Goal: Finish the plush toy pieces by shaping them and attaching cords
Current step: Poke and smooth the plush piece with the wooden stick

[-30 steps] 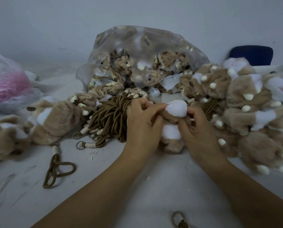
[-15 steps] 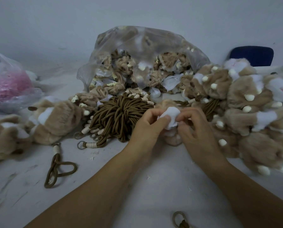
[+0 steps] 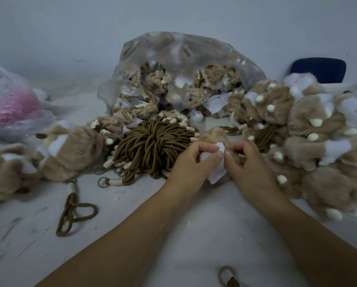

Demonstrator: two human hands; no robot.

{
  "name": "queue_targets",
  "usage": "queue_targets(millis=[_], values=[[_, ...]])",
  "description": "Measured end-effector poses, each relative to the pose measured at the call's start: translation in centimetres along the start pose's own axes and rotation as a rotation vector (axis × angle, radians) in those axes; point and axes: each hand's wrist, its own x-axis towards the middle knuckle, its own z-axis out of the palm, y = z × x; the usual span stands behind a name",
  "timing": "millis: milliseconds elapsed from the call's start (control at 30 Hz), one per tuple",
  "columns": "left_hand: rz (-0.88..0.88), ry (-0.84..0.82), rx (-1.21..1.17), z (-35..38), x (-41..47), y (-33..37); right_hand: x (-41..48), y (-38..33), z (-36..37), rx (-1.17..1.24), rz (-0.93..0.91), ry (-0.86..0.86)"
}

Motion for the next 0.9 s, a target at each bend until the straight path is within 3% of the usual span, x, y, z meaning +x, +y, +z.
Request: queue_targets(millis=[367, 533, 900], values=[[0.034, 0.01, 0.063, -0.32, 0.09, -0.02, -0.06, -0.59, -0.11, 0.281, 0.049, -0.09], [0.022, 0.004, 0.08, -0.26, 0.04, -0.03, -0.21, -0.81, -0.15, 0.16, -0.028, -0.07], [0.042, 0.16, 0.187, -0.23, 0.11, -0.07, -0.64, -0.86, 0.43, 0.042, -0.19, -0.085]])
